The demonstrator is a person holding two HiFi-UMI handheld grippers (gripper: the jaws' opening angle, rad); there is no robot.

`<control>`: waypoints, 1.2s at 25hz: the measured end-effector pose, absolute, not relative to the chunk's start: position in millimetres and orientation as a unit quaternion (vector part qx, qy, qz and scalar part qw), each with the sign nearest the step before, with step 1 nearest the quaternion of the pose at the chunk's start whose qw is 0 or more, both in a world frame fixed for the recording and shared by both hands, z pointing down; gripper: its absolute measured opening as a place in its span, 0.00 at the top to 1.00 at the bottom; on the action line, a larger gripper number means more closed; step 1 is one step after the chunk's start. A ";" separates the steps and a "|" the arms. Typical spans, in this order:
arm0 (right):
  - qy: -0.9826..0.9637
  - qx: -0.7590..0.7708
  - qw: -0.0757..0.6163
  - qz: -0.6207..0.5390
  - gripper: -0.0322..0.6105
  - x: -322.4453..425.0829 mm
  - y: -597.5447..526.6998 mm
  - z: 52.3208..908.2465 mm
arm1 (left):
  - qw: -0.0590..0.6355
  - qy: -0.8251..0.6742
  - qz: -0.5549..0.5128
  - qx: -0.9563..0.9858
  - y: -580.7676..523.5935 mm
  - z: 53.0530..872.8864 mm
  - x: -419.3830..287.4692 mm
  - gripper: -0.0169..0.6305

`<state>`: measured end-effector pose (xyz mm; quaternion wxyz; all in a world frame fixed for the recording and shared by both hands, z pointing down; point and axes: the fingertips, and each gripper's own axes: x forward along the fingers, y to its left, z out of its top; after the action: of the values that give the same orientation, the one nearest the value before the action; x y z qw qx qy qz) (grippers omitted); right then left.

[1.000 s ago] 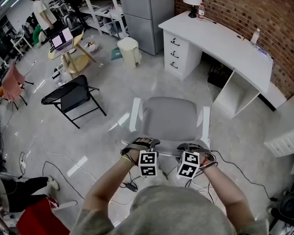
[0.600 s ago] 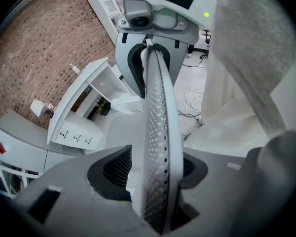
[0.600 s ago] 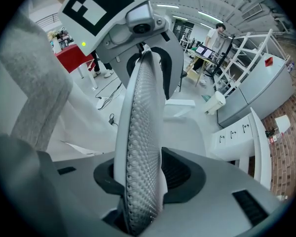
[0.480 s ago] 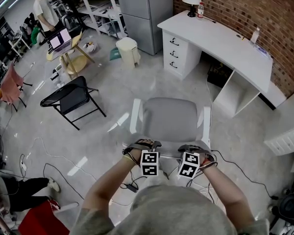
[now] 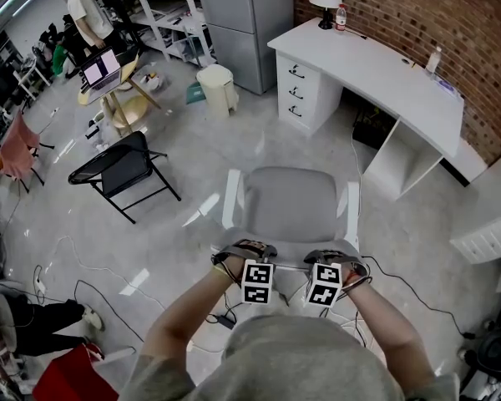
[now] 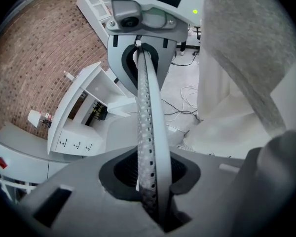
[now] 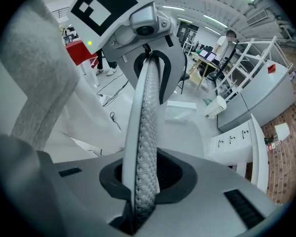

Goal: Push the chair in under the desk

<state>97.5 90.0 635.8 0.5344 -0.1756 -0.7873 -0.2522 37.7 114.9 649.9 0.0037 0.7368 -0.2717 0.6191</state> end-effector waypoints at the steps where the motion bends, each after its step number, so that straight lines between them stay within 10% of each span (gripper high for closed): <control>1: -0.787 -0.178 0.534 -0.254 0.88 97.6 90.4 635.2 | 0.001 -0.270 0.620 0.737 114.5 650.1 38.3 0.85; 30: -0.786 -0.157 0.532 -0.273 0.93 71.7 65.2 640.6 | -0.023 -0.228 0.620 0.750 86.8 656.7 13.3 0.94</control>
<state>71.7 65.2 640.6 0.5325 -0.1572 -0.7856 -0.2730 13.3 86.8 656.7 -0.0225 0.7501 -0.2283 0.6203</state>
